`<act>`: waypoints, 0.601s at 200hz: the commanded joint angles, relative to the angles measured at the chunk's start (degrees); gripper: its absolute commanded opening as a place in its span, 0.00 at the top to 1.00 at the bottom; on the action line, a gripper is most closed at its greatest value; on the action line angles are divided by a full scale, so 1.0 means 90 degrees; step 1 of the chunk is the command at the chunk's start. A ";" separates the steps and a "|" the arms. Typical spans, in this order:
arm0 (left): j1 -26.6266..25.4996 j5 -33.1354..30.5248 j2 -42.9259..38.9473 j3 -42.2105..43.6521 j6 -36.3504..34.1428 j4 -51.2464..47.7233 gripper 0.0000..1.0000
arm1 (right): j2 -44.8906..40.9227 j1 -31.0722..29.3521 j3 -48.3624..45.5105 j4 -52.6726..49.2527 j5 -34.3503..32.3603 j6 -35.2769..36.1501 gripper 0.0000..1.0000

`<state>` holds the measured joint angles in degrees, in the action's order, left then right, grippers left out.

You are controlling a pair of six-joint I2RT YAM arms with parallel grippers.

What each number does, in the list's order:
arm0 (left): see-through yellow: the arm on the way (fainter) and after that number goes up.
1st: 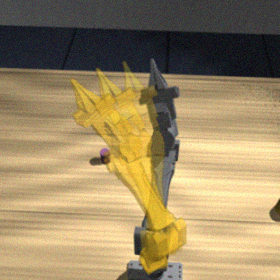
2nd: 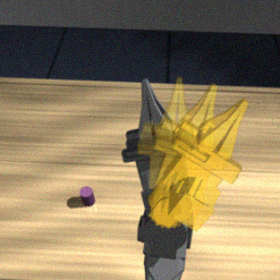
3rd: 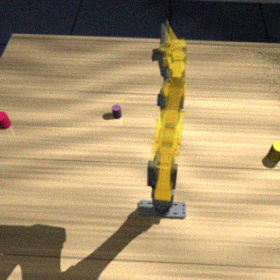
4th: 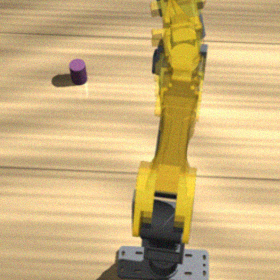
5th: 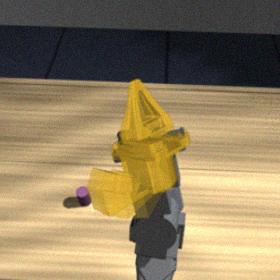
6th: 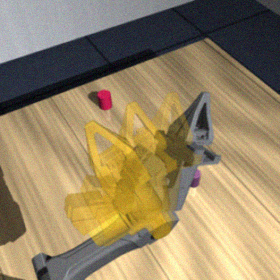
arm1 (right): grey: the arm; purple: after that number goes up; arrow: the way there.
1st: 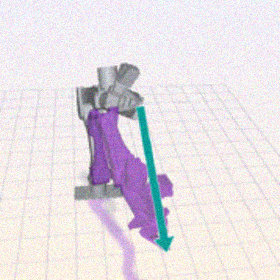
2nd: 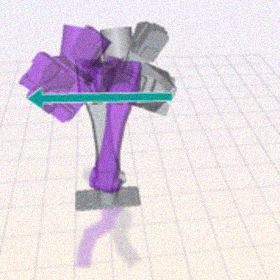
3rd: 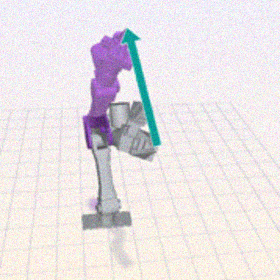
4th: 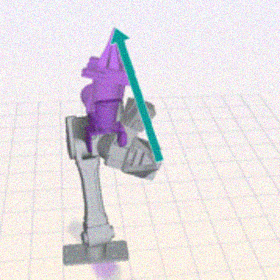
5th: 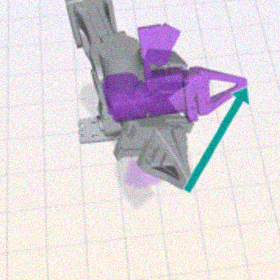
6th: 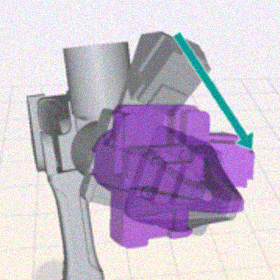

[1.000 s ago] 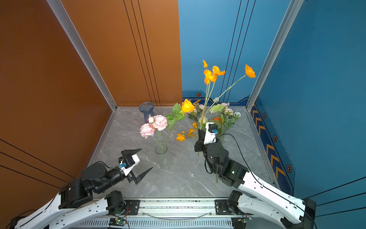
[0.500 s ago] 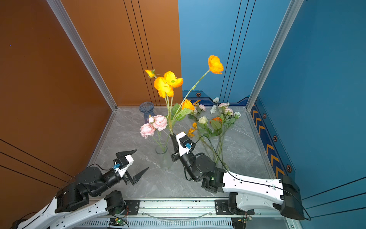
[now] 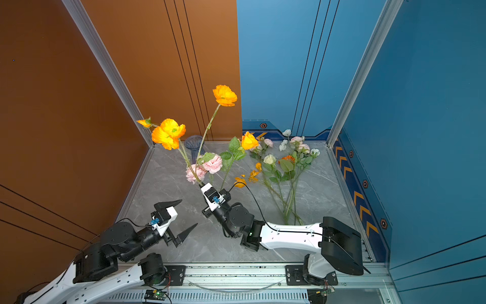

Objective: Arrange the flowers into the vase
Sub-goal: 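Lower the orange poppy stems into the clear glass vase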

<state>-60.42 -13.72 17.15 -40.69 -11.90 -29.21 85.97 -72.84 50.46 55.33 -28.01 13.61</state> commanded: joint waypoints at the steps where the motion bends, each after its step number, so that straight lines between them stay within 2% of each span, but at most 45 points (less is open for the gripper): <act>1: 0.0038 0.0197 -0.0012 0.0057 0.0102 -0.0018 0.02 | 0.0230 0.0029 0.0192 0.0844 0.0071 0.0240 1.00; 47: 0.0168 0.0359 0.0128 0.0056 0.0111 0.0016 0.02 | 0.0391 0.0059 0.0442 0.0694 0.0054 0.0322 1.00; 88: 0.0369 0.0619 0.0176 0.0058 0.0131 0.0077 0.02 | 0.0075 0.0009 0.0688 -0.0154 -0.0092 0.0316 1.00; 120: 0.0551 0.0880 0.0216 0.0075 0.0169 0.0159 0.02 | 0.0191 0.0065 0.0536 0.0192 -0.0222 0.0562 1.00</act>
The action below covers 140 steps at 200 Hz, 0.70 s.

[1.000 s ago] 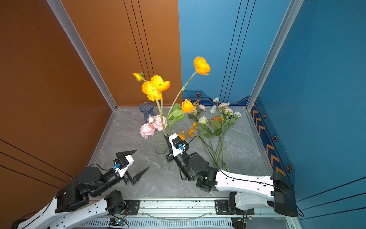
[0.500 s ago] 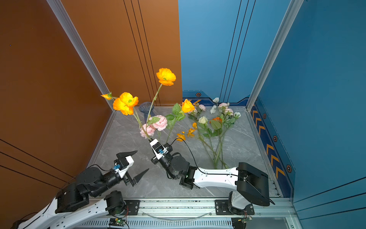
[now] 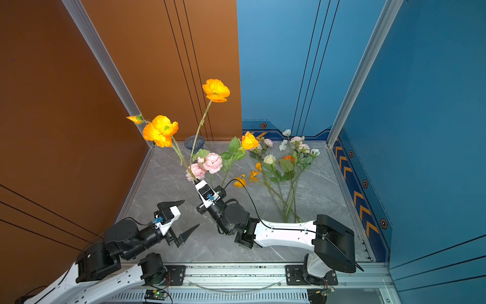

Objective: Arrange the flowers into the vase
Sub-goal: 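Lower the orange poppy stems into the clear glass vase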

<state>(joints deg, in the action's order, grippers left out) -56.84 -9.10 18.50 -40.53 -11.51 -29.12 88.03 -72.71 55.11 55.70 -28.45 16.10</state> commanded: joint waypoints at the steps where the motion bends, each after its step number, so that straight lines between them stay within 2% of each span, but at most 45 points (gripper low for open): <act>1: 0.0158 0.0372 0.0064 0.0059 0.0126 0.0150 0.02 | -0.0026 0.0056 0.0009 0.0174 -0.0176 0.0288 1.00; 80: 0.0316 0.0552 0.0141 0.0077 0.0146 0.0194 0.02 | 0.0660 0.0159 -0.0469 0.0945 -0.0158 0.0549 1.00; 140: 0.0455 0.0777 0.0244 0.0092 0.0165 0.0286 0.02 | 0.0712 0.0120 -0.1062 0.1377 -0.0408 0.0531 1.00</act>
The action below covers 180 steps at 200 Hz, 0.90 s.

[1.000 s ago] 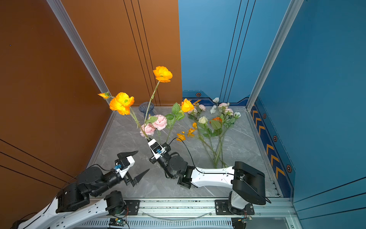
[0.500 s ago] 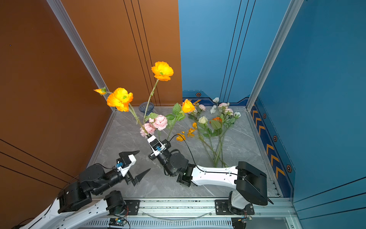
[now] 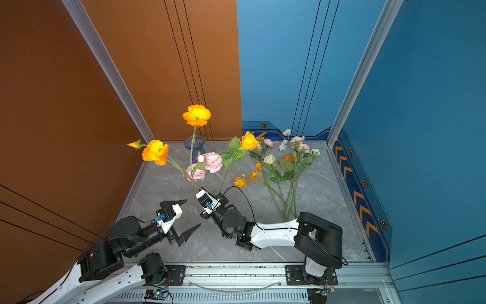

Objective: Arrange the flowers into the vase
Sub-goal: 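Lower the orange poppy stems into the clear glass vase, then open the right gripper and draw it back from the vase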

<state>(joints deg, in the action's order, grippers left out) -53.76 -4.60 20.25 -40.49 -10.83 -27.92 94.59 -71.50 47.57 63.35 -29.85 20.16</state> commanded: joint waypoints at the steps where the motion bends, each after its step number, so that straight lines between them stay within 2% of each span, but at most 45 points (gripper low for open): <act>1: 0.0113 0.0277 0.0057 0.0091 0.0095 0.0158 0.02 | -0.0014 -0.0009 -0.0236 0.0543 -0.0255 0.0072 1.00; 33: 0.0155 0.0357 0.0101 0.0094 0.0119 0.0163 0.02 | 0.0108 -0.0013 -0.0478 0.0821 -0.0439 0.0081 1.00; 76: 0.0216 0.0406 0.0093 0.0115 0.0121 0.0217 0.02 | 0.0159 -0.0065 -0.0537 0.0877 -0.0539 0.0084 0.88; 162: 0.0345 0.0551 0.0152 0.0114 0.0150 0.0251 0.02 | 0.0128 -0.0165 -0.0559 0.0879 -0.0667 0.0142 0.82; 180: 0.0358 0.0554 0.0157 0.0110 0.0149 0.0251 0.02 | 0.0089 -0.0224 -0.0569 0.0877 -0.0738 0.0224 0.77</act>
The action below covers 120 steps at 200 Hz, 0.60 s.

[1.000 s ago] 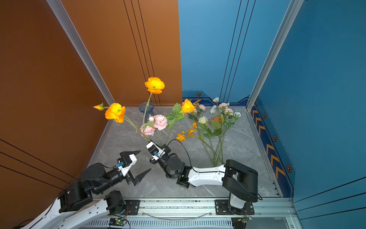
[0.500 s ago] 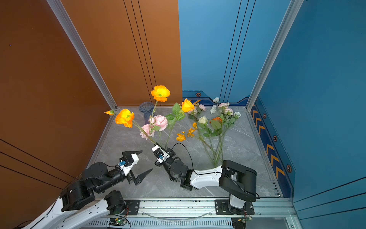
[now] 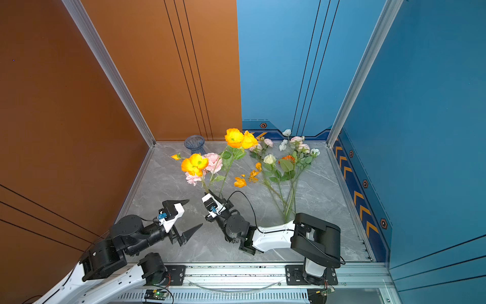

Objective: Arrange the flowers into the vase
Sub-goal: 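Open the right gripper and draw it back from the vase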

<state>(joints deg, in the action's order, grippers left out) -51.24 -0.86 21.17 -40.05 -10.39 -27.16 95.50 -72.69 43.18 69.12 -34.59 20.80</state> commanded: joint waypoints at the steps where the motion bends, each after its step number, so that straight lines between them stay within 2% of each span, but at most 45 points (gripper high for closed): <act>1: 0.0079 0.0142 0.0053 0.0063 0.0100 0.0166 0.02 | -0.0010 -0.0095 -0.0081 0.0233 -0.0215 0.0157 0.77; 60: 0.0101 0.0221 0.0098 0.0063 0.0110 0.0185 0.02 | -0.0319 -0.0491 -0.0206 0.0092 -0.0813 0.0557 0.60; 90: 0.0125 0.0252 0.0107 0.0065 0.0112 0.0185 0.02 | -0.0529 -0.0653 -0.0247 -0.0050 -0.1324 0.0707 0.43; 120: 0.0131 0.0287 0.0128 0.0063 0.0112 0.0200 0.02 | -0.0958 -0.0657 -0.0176 -0.1037 -0.1617 0.0386 0.27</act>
<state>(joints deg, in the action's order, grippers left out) -50.61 0.34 22.04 -40.05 -9.96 -26.70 90.85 -78.50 41.47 66.26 -44.21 26.00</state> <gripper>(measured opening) 0.981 0.681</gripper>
